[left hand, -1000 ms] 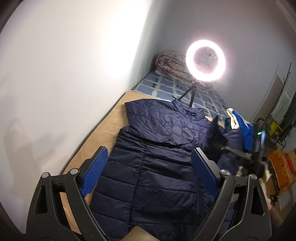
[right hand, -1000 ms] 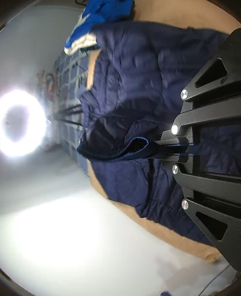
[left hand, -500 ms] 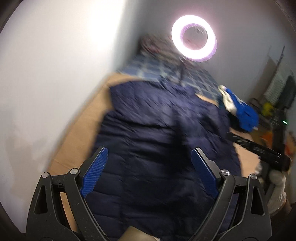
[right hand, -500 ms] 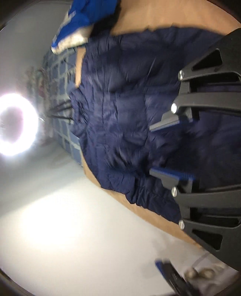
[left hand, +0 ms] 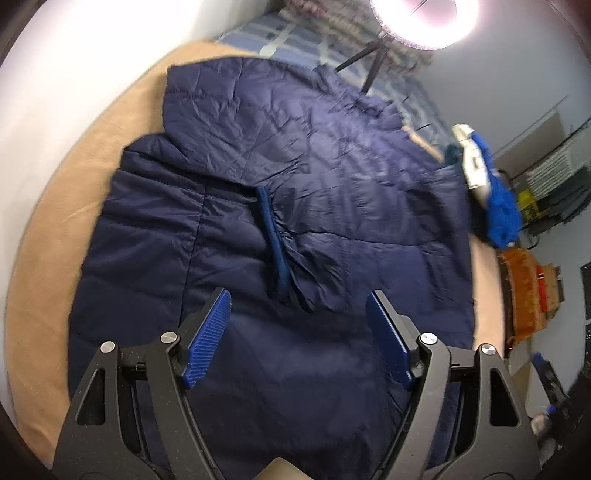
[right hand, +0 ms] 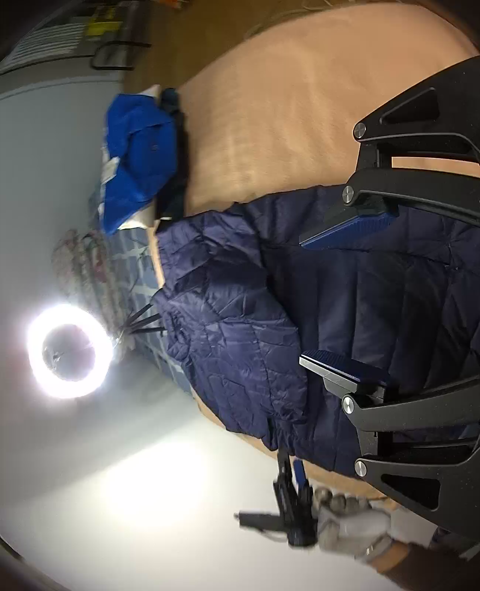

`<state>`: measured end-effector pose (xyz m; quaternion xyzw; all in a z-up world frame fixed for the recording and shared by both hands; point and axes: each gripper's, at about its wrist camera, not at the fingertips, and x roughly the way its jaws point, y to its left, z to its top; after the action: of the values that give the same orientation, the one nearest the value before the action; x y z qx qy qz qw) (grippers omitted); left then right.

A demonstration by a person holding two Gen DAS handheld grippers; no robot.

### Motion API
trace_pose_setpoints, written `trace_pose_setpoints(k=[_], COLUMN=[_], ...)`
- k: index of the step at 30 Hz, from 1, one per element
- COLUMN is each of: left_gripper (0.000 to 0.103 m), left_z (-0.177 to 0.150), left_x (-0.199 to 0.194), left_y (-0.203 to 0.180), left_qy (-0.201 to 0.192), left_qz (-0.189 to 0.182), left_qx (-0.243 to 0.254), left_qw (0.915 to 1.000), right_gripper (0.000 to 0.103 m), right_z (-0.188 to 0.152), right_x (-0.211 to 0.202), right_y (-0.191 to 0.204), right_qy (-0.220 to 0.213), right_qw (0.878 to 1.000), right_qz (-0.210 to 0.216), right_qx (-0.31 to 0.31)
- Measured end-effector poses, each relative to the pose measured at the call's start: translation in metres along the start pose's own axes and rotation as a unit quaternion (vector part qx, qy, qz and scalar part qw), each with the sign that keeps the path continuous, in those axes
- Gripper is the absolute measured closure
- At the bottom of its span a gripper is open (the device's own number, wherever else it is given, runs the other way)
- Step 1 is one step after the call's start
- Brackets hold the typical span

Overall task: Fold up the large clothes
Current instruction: 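Grasp the other sleeve cuff with the left gripper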

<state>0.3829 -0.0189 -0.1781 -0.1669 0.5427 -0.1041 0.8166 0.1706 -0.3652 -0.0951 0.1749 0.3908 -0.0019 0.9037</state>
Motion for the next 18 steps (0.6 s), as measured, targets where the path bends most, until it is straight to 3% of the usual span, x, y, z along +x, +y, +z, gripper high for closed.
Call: trace_pose_setpoints(k=[2, 6, 12, 15, 16, 17, 18], left_gripper=[0.030, 0.031, 0.032, 0.062, 0.080, 0.091, 0.092], left_z=[0.006, 0.018, 0.022, 0.023, 0.024, 0.025, 0.027], left_x=[0.019, 0.048, 0.071, 0.074, 0.073, 0.071, 0.067], left_y=[0.004, 0.016, 0.021, 0.015, 0.011, 0.007, 0.002], left_qy=[0.012, 0.023, 0.019, 0.007, 0.003, -0.001, -0.012], left_qz=[0.013, 0.012, 0.022, 0.042, 0.049, 0.054, 0.065], left_qx=[-0.017, -0.061, -0.068, -0.042, -0.026, -0.015, 0.002], left_qw=[0.9997, 0.9978, 0.9973, 0.9982, 0.9984, 0.9984, 0.9978], right_gripper=[0.047, 0.047, 0.047, 0.047, 0.047, 0.047, 0.047], right_z=[0.004, 0.007, 0.012, 0.010, 0.010, 0.010, 0.010], right_x=[0.003, -0.006, -0.024, -0.029, -0.028, -0.028, -0.027], right_y=[-0.003, 0.005, 0.031, 0.030, 0.028, 0.028, 0.027], right_qy=[0.000, -0.004, -0.033, -0.035, -0.033, -0.032, -0.031], right_qw=[1.000, 0.998, 0.998, 0.997, 0.997, 0.997, 0.997], right_qz=[0.018, 0.059, 0.053, 0.072, 0.075, 0.075, 0.073], right_qx=[0.021, 0.029, -0.028, -0.017, -0.012, -0.009, -0.005])
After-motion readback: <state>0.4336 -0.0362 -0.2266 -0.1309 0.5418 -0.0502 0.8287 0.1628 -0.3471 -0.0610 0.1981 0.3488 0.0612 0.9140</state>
